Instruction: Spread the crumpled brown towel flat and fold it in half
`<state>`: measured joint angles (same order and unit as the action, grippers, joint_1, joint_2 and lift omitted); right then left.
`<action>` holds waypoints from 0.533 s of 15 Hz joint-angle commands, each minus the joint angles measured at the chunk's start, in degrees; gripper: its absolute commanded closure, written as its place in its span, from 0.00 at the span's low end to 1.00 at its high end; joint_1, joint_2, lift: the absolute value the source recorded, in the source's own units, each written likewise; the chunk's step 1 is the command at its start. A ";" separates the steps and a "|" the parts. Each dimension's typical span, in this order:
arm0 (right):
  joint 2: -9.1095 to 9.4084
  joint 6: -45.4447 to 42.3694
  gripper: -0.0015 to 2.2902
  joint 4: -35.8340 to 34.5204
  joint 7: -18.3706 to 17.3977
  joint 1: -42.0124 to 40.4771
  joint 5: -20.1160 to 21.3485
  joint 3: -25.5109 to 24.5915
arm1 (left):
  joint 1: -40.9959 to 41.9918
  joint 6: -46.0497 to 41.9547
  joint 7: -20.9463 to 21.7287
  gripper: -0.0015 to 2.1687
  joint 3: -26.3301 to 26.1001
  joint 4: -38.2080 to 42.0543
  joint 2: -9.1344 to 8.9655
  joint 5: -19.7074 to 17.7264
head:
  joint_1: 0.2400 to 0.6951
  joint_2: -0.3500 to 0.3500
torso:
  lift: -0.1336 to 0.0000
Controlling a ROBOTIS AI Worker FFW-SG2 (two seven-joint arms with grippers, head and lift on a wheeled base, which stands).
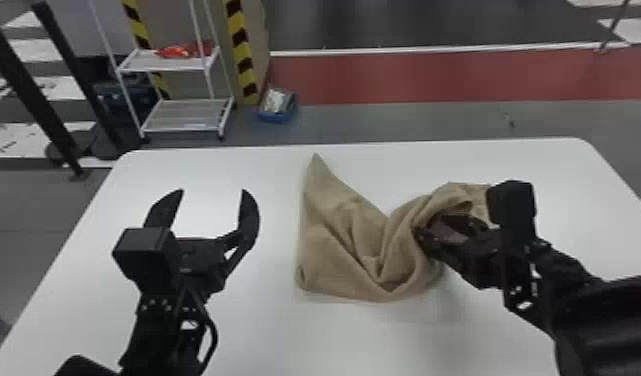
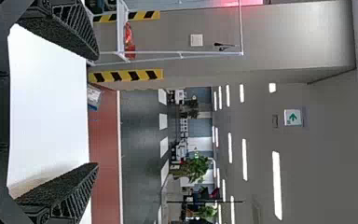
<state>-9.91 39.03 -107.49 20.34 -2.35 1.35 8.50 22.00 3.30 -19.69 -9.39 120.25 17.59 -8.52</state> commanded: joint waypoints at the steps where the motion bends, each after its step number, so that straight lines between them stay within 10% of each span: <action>1: -0.02 3.12 0.25 -0.79 0.23 -0.55 0.06 0.20 | -0.03 0.00 0.00 0.03 -0.10 0.08 -0.01 0.00 | 1.00 0.64 | 0.07; 8: -0.46 2.60 0.26 -3.08 1.11 -4.51 1.29 -2.18 | -0.12 -0.17 0.09 0.03 -0.19 -0.28 0.07 -0.26 | 1.00 0.64 | 0.07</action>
<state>-10.22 41.69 -110.11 21.46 -6.26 1.91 6.90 21.89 3.23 -19.59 -9.54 120.02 17.66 -8.76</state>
